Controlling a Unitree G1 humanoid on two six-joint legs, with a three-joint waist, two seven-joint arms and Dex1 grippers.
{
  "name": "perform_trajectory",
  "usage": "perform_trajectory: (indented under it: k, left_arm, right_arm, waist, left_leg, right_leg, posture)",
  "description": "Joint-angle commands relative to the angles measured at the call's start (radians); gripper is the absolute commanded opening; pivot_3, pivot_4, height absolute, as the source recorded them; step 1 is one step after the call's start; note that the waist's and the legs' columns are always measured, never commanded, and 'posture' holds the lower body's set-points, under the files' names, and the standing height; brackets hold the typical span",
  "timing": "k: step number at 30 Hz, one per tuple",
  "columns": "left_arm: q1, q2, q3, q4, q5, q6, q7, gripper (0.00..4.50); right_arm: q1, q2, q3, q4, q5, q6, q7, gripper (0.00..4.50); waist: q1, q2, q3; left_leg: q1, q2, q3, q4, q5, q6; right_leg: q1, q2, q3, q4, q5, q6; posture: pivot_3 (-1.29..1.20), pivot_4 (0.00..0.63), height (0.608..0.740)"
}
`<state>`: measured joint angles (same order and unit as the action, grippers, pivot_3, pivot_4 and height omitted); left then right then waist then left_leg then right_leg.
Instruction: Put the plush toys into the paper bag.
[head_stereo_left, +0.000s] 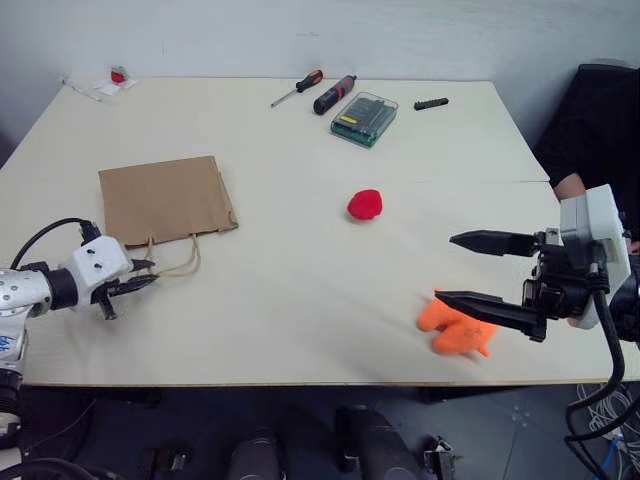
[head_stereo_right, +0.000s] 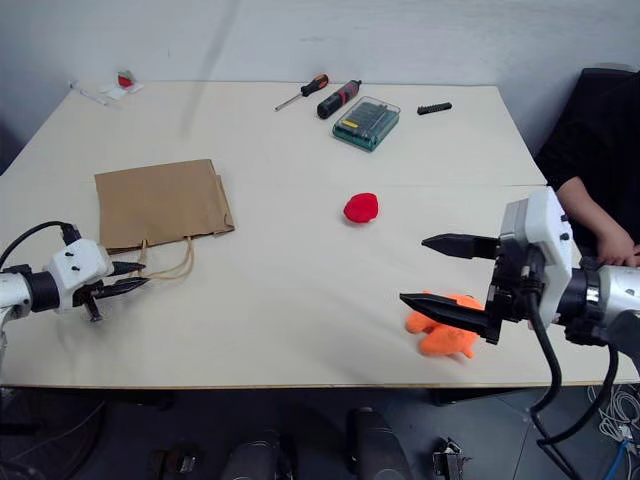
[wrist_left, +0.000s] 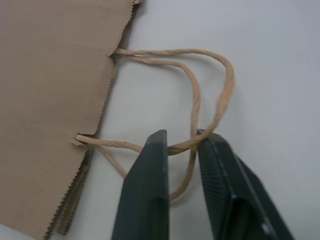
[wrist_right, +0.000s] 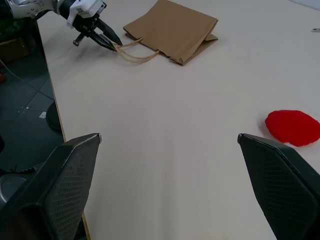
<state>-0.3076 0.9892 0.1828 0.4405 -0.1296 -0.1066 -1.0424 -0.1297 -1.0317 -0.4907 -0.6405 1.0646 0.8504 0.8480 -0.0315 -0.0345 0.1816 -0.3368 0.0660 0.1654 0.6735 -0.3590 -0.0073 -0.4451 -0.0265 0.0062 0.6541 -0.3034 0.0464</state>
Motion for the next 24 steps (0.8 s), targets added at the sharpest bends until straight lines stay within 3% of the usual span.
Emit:
perform_trajectory:
  k: [1, 5, 8, 12, 14, 23, 24]
  left_arm:
    - [-0.053, -0.002, 0.011, -0.085, -0.098, 0.178, -0.053, 0.05]
    - [-0.083, -0.01, 0.006, -0.253, -0.258, 0.504, -0.109, 0.05]
    - [-0.135, -0.05, 0.004, -0.436, -0.435, 0.795, -0.076, 0.05]
    - [-0.206, -0.119, 0.011, -0.59, -0.609, 1.044, -0.004, 0.05]
    - [-0.229, -0.151, -0.014, -0.63, -0.624, 1.084, 0.033, 0.05]
    - [-0.223, -0.219, -0.208, -0.584, -0.417, 0.906, 0.079, 0.05]
    - [-0.229, -0.231, -0.214, -0.573, -0.413, 0.9, 0.082, 0.22]
  right_arm:
    - [0.007, 0.013, 0.0, -0.034, 0.02, -0.012, -0.025, 4.5]
    - [0.015, 0.031, 0.027, -0.054, 0.012, -0.019, -0.049, 4.5]
    - [0.004, 0.061, 0.077, -0.063, -0.01, -0.029, -0.086, 4.5]
    - [-0.013, 0.096, 0.146, -0.069, -0.041, -0.045, -0.122, 4.5]
    - [-0.016, 0.107, 0.169, -0.074, -0.052, -0.054, -0.127, 4.5]
    - [0.009, 0.134, 0.178, -0.086, -0.066, -0.07, -0.156, 4.5]
    - [0.015, 0.133, 0.176, -0.093, -0.062, -0.069, -0.158, 4.5]
  waist:
    - [0.001, 0.0, 0.0]
    - [0.003, 0.0, 0.0]
    - [0.003, -0.001, 0.0]
    - [0.003, -0.001, 0.0]
    - [-0.001, 0.0, 0.0]
    - [0.003, 0.0, 0.0]
    - [0.004, 0.0, 0.0]
  left_leg:
    - [-0.001, 0.0, -0.001, 0.001, 0.0, 0.0]
    - [-0.002, 0.0, -0.001, 0.004, 0.0, 0.0]
    - [-0.004, 0.0, -0.002, 0.007, -0.001, 0.001]
    - [-0.004, 0.0, -0.003, 0.009, -0.001, 0.001]
    - [-0.004, 0.0, -0.004, 0.009, -0.001, 0.0]
    - [-0.002, 0.0, -0.003, 0.009, 0.0, -0.002]
    - [-0.002, 0.0, -0.003, 0.009, 0.0, -0.002]
  right_leg:
    - [0.0, 0.0, 0.0, 0.0, 0.0, 0.0]
    - [0.0, 0.0, -0.001, 0.002, 0.0, 0.0]
    - [0.0, 0.0, -0.001, 0.002, 0.0, 0.0]
    - [0.0, 0.0, -0.001, 0.004, 0.001, 0.001]
    - [0.0, 0.0, -0.001, 0.004, 0.0, 0.001]
    - [0.0, 0.001, 0.0, 0.005, 0.0, 0.001]
    - [0.0, 0.001, 0.0, 0.005, 0.0, 0.001]
  posture:
    - [0.0, 0.15, 0.74]
    - [0.0, 0.15, 0.74]
    - [0.0, 0.15, 0.74]
    - [0.0, 0.15, 0.74]
    - [0.0, 0.15, 0.74]
    - [0.0, 0.15, 0.74]
    - [0.0, 0.15, 0.74]
